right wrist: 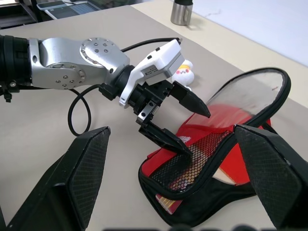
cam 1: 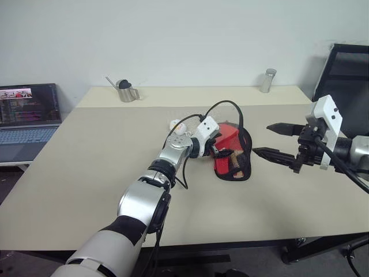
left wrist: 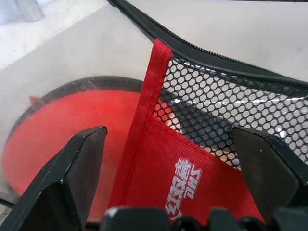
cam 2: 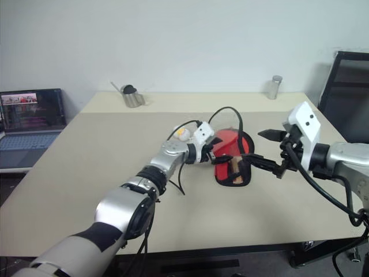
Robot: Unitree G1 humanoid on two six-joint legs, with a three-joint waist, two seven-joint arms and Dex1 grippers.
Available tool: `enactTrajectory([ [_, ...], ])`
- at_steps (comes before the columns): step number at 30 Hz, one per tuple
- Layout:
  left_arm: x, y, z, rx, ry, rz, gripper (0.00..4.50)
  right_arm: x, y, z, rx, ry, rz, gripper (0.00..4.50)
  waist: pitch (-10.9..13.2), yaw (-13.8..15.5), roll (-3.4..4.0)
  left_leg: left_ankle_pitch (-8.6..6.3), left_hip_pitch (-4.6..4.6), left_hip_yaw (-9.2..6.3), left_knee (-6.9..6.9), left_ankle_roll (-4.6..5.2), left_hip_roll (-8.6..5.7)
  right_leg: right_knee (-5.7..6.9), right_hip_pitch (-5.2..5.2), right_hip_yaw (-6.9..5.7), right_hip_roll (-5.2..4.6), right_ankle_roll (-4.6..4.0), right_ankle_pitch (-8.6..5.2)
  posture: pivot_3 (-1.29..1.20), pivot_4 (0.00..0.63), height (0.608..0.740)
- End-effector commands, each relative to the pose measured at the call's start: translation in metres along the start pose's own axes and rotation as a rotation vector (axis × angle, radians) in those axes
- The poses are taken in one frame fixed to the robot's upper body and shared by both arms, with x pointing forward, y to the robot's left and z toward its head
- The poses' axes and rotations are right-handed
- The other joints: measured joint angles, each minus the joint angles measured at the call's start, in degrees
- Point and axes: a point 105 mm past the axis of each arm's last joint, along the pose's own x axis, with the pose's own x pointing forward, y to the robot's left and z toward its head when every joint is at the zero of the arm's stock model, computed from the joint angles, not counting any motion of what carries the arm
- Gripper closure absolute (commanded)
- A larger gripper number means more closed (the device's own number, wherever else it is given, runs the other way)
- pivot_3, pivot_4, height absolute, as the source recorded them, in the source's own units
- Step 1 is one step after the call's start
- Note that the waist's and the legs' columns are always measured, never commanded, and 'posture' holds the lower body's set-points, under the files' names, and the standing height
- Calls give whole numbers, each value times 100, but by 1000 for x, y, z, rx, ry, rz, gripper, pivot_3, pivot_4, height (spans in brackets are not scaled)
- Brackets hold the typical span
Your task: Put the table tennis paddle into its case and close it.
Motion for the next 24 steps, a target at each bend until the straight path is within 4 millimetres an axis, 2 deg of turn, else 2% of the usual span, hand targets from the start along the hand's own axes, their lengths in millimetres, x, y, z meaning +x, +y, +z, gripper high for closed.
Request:
enactTrajectory([
  [1,3,3,11,-22,-47,34,0,-4,0,7,-38,-19,-22,12,0,0,0,0,0,0,0,0,0,0,0,0,0,0,0,0,150,740],
  [4,8,-2,4,-5,-20,49,0,-2,2,8,-38,-19,-21,12,0,4,0,0,-1,-1,0,0,-1,-1,0,-1,-1,0,0,0,150,740],
  [9,15,-6,5,-40,-27,57,0,-1,6,7,-31,-11,-31,12,0,4,0,0,-1,-1,0,0,-1,0,0,-2,-1,0,0,0,150,740],
  [15,29,-28,-18,-79,64,31,0,-6,14,2,9,-3,-64,12,0,15,0,0,-1,-1,4,0,-2,-1,3,0,-2,0,0,0,150,740],
  [19,31,-36,-32,-52,126,12,0,-3,7,0,34,-4,-102,12,0,7,0,0,4,-1,5,1,-1,4,4,0,-1,0,0,0,150,740],
  [21,29,-32,-23,-54,87,7,0,1,3,2,47,-19,-112,12,-1,7,1,0,4,-6,12,1,1,7,7,-4,-1,0,0,0,150,740],
  [24,19,-16,-1,-85,-23,19,0,8,-6,3,68,-41,-137,12,-1,-22,0,-2,4,-5,23,2,1,12,9,-2,-1,0,0,0,150,740],
])
